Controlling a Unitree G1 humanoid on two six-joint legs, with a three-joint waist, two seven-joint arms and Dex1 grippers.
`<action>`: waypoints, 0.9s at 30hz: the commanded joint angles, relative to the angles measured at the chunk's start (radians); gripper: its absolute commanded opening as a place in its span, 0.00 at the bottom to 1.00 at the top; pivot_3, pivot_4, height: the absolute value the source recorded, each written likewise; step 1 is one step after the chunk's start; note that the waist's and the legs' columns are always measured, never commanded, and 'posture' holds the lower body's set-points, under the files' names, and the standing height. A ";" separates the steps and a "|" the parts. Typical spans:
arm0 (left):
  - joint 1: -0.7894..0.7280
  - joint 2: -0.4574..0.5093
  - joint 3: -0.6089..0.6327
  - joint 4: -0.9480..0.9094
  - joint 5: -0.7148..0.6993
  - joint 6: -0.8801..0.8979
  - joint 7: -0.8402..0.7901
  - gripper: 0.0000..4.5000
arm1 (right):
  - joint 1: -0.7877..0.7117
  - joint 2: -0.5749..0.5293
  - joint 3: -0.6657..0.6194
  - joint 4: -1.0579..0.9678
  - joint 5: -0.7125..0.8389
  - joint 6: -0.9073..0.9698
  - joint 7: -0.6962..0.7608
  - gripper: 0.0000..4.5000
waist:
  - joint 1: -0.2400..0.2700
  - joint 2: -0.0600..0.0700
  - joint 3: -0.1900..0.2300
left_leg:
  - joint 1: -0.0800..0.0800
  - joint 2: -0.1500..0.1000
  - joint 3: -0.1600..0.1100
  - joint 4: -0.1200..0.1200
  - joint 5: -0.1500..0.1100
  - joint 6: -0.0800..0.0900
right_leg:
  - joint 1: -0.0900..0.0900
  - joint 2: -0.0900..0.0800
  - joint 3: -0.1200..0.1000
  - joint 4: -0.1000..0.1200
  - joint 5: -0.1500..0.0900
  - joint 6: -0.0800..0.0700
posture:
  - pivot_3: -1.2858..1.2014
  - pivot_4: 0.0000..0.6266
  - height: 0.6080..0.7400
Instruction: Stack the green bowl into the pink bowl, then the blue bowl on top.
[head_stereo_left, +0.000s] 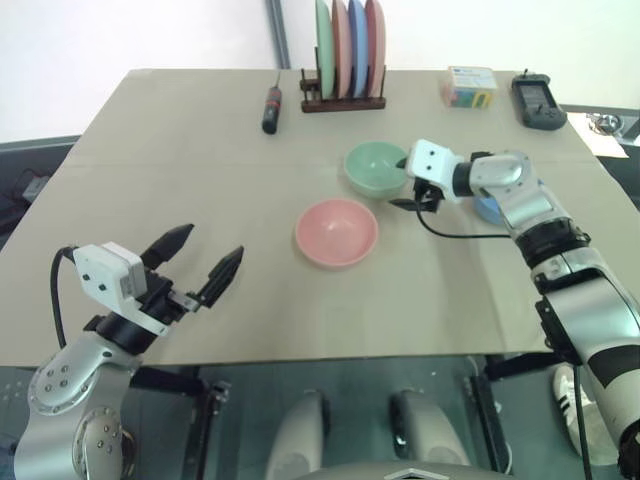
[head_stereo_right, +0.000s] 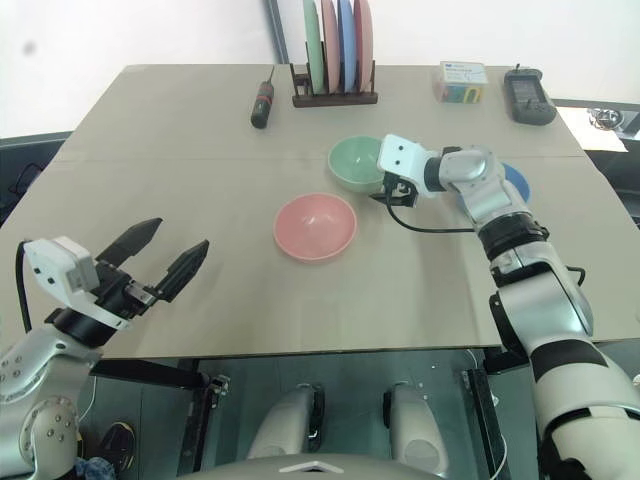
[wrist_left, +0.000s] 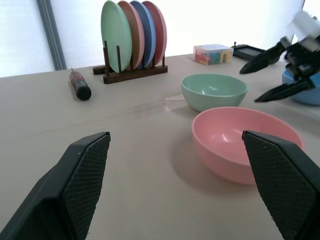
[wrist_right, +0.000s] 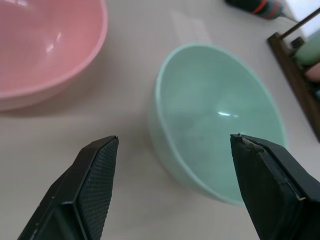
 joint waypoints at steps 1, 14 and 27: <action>0.031 -0.010 0.014 -0.076 -0.025 -0.047 0.040 1.00 | -0.086 0.048 0.008 0.132 -0.058 -0.053 -0.066 0.84 | -0.003 0.000 0.000 | 0.000 0.000 0.000 0.000 0.000 0.000 | 0.000 0.000 0.000 0.000 0.000 0.000 | 0.52 0.24 1.00; 0.093 -0.003 -0.009 -0.101 -0.043 -0.104 0.089 1.00 | -0.175 0.182 0.010 0.291 -0.178 -0.099 -0.189 0.17 | -0.004 0.001 0.000 | 0.000 0.000 0.000 -0.001 0.000 0.000 | -0.001 0.000 0.000 0.000 0.000 0.000 | 0.52 0.24 1.00; 0.073 0.038 -0.050 -0.063 -0.058 -0.135 0.064 1.00 | -0.198 0.144 -0.040 0.187 -0.131 -0.176 -0.076 0.01 | -0.005 0.002 0.001 | 0.000 0.000 0.000 -0.002 0.000 0.000 | -0.002 0.001 0.000 0.000 -0.001 -0.001 | 0.52 0.24 1.00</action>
